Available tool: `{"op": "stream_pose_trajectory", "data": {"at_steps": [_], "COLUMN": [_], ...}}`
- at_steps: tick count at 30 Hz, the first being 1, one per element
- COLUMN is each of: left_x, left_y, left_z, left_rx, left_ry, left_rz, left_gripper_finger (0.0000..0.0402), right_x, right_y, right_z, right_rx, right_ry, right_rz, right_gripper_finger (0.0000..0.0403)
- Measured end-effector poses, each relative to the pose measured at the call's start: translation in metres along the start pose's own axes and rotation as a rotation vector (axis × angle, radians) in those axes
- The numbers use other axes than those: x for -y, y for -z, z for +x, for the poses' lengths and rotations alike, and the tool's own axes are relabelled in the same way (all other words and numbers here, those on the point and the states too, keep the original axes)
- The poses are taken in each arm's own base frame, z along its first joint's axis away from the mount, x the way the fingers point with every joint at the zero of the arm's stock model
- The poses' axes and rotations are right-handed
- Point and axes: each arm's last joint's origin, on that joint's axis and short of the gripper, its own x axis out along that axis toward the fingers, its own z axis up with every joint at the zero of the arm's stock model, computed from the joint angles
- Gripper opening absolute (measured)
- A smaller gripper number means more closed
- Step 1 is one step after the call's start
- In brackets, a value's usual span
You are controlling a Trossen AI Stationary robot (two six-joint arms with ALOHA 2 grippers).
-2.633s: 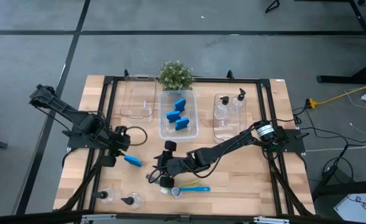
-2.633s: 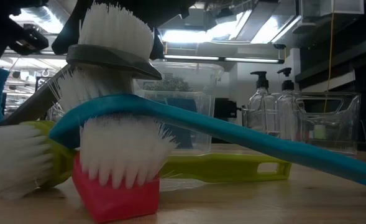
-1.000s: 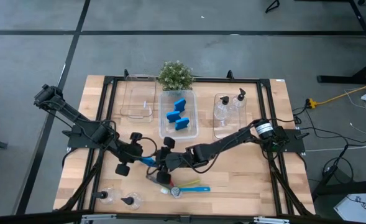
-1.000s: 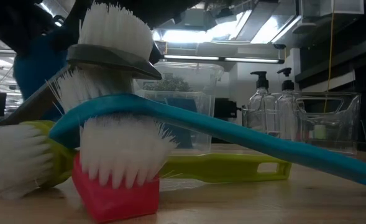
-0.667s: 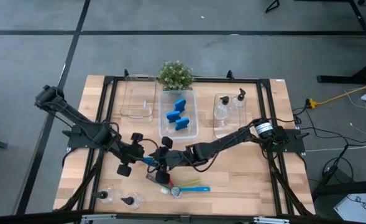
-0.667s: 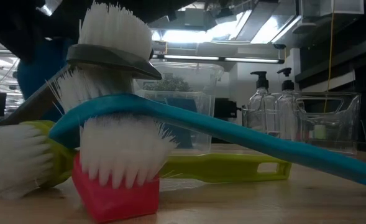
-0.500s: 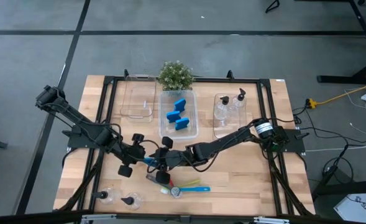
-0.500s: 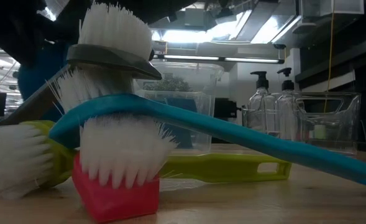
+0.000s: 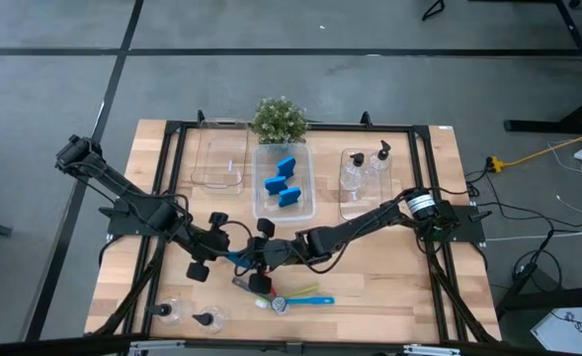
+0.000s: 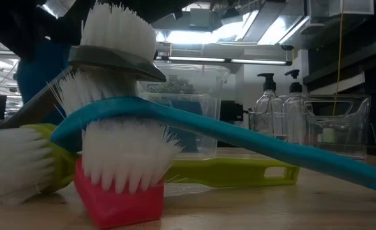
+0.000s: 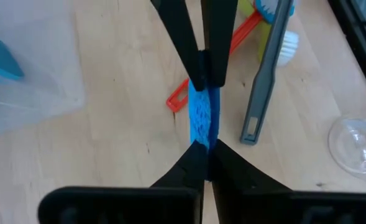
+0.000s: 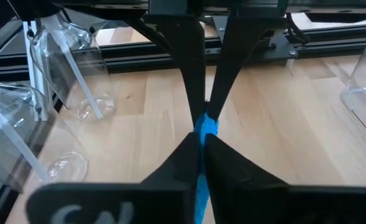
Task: Pick & Place Kitchen Sink Supplies
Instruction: Put the blue sponge into the middle transparent bin
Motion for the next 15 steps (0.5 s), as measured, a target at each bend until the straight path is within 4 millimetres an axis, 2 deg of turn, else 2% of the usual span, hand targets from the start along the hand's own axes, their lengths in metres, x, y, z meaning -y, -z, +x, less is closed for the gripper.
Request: {"op": "stream_pose_trajectory", "data": {"at_steps": [4, 12, 15], "left_x": [0.0, 0.0002, 0.0004], "left_y": [-0.0004, -0.0039, -0.0051], "left_z": [0.0, -0.0011, -0.0012], "left_rx": [0.004, 0.041, 0.054], "left_ry": [-0.001, -0.009, -0.006], "left_rz": [-0.002, -0.017, -0.02], "left_gripper_finger": [0.0006, 0.0006, 0.0006], "right_x": [0.0001, 0.001, 0.0011], "right_y": [0.0008, 0.0037, 0.0048], "right_z": [0.0, 0.0012, 0.0017], "right_rx": [-0.008, -0.027, -0.031], "right_ry": [-0.001, -0.007, -0.005], "right_rz": [0.0, 0.023, 0.028], "right_gripper_finger": [0.0055, 0.0139, 0.0158]}}
